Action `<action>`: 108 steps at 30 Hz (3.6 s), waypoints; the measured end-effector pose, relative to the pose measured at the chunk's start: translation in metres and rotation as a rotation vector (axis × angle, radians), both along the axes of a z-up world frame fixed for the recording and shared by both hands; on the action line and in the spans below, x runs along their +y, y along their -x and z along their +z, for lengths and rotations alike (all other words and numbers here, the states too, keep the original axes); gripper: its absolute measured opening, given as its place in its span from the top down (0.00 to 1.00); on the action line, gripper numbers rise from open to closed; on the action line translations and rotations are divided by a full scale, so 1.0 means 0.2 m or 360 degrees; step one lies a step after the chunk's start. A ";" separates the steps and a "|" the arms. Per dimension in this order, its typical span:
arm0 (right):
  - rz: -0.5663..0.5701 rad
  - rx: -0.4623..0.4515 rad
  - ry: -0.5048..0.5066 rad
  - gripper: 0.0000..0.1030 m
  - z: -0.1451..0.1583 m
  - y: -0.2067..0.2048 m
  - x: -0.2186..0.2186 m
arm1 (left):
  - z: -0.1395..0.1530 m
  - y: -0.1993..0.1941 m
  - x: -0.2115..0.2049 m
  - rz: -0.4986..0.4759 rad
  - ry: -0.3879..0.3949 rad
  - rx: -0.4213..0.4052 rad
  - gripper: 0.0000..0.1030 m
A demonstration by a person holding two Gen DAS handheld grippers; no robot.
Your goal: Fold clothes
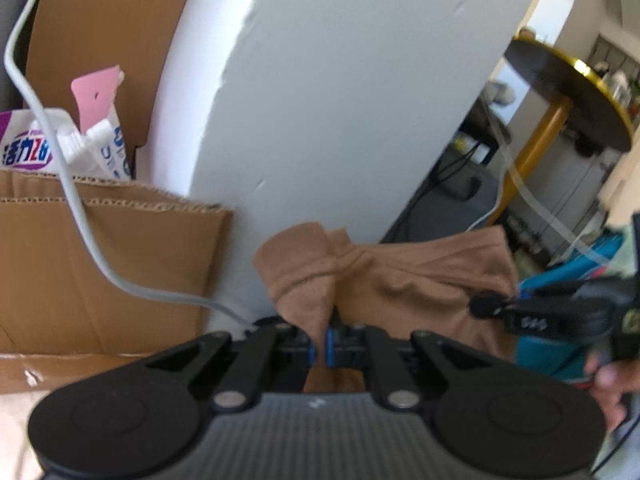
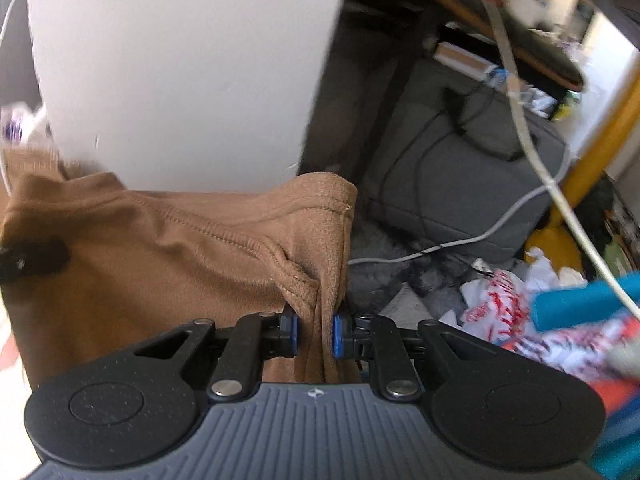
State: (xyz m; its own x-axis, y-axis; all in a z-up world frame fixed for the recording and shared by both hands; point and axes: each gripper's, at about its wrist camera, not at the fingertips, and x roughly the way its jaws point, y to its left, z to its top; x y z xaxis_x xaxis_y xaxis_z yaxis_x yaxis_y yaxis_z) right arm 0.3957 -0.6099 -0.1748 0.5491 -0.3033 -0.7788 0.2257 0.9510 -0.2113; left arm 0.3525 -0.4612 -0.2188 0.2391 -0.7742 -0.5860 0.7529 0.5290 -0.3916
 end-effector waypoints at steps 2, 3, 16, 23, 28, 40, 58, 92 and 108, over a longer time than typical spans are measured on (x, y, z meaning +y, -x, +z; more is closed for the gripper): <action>0.0034 0.0040 0.0030 0.84 -0.03 -0.04 0.00 | -0.05 -0.03 -0.02 -0.0004 -0.0043 -0.0020 0.95; 0.0041 0.0054 0.0038 0.84 -0.04 -0.06 0.00 | -0.07 -0.05 -0.03 0.0004 -0.0047 -0.0012 0.94; 0.0019 -0.0102 0.0165 0.64 -0.03 -0.11 -0.10 | -0.17 -0.15 0.04 0.0202 -0.0263 -0.0044 0.54; 0.0052 -0.0123 -0.0130 0.69 -0.09 -0.01 -0.10 | -0.11 -0.06 0.15 0.0180 -0.0194 -0.0076 0.62; -0.0017 0.0003 -0.0160 0.71 -0.22 -0.04 -0.14 | -0.08 0.03 0.21 0.0107 -0.0112 -0.0026 0.60; -0.0035 0.0068 0.0154 0.70 -0.18 -0.15 -0.13 | -0.23 0.35 0.35 -0.0027 -0.0015 0.0061 0.39; -0.0244 -0.0181 -0.0182 0.82 -0.26 0.36 0.06 | -0.45 0.57 0.49 -0.0149 0.0023 0.0287 0.41; -0.0646 -0.0073 -0.0246 0.84 -0.42 0.51 -0.07 | -0.70 0.66 0.48 -0.0160 0.0046 0.0582 0.65; -0.0601 -0.0011 -0.0373 0.64 -0.21 0.66 0.07 | -0.47 0.69 0.71 -0.0105 -0.0091 0.0801 0.84</action>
State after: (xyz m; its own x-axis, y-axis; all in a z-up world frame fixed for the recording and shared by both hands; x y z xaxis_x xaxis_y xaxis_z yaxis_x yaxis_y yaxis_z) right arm 0.2629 -0.5952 -0.2172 0.4389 -0.2992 -0.8473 0.5672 0.8235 0.0031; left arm 0.2148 -0.3189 -0.3120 -0.1320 -0.7417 -0.6577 0.5112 0.5175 -0.6862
